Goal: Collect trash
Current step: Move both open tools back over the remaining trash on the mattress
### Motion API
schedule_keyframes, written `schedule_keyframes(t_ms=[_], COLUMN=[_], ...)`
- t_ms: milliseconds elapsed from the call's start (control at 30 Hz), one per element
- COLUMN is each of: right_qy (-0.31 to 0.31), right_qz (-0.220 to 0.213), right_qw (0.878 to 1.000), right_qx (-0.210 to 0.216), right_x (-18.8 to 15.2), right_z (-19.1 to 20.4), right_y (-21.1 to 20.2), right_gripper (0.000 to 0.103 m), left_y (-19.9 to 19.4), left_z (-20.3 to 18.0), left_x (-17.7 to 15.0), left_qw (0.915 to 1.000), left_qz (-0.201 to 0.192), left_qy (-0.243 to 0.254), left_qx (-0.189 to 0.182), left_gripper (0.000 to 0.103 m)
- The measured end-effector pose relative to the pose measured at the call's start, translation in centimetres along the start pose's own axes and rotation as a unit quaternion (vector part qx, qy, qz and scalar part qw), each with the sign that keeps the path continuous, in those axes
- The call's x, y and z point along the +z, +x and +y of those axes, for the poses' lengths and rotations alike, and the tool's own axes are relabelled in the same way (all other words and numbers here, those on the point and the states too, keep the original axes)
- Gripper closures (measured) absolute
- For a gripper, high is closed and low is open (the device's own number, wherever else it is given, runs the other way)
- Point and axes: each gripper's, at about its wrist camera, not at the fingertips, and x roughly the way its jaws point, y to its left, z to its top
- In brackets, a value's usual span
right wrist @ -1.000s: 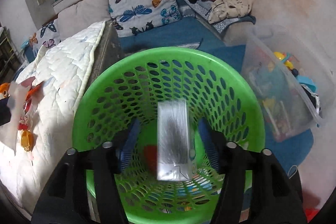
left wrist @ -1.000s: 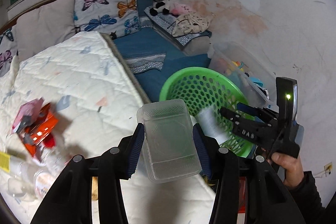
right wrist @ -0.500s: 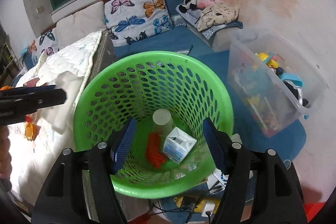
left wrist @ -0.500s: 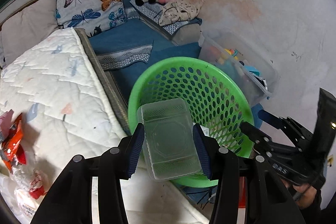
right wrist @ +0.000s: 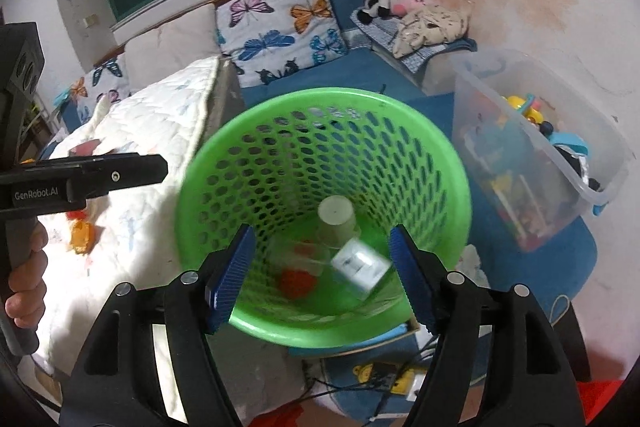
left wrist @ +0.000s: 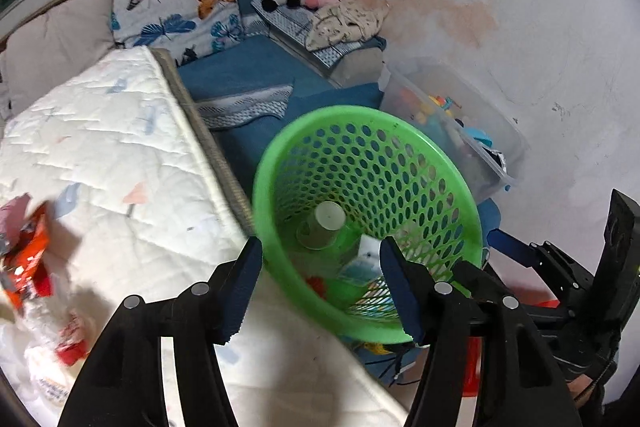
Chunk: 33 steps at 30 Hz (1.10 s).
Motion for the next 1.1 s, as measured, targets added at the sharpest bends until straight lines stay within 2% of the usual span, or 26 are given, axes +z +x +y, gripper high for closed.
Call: schedule_keyframes(t_ms=[333,500,733,900,967,1100], right_qy=[-0.054,-0.079,-0.106,-0.126,-0.134,-0.148], right_qz=[-0.005,-0.006,0.001,0.007,0.008,0.012], right_qw=[0.997,0.994,0.989,0.984,0.982,0.977], right_qx=[0.054,0.078,0.106,0.128,0.136,0.151], right_x=[-0.1,0.1,0.5,0.9,1.0,1.1], right_z=[6.4,9.5,13.4,16.3,17.4,19.4], right_y=[-0.8,-0.7,0.2,1.1,1.4,1.9], right_gripper=[0.029,0.028,0.028,0.028,0.028,0.028], left_y=[-5.5,-8.2,-11.5,-13.6,-14.4,-15.6], left_z=[4.3,8.1,13.4,17.0,18.4,20.6], left_x=[-3.3,-5.6,-8.9,-11.2,-12.2,-13.9], left_qw=[0.9972,0.9935,0.9824,0.9727,0.9679,0.9607], left_qz=[-0.035,-0.046,-0.062,-0.07,-0.073,-0.08], left_qy=[-0.022,-0.056,-0.103,-0.143,-0.156,-0.176], left_qx=[0.063,0.088,0.143,0.169,0.183,0.2], left_gripper=[0.044,0.044,0.044,0.044,0.035,0.029])
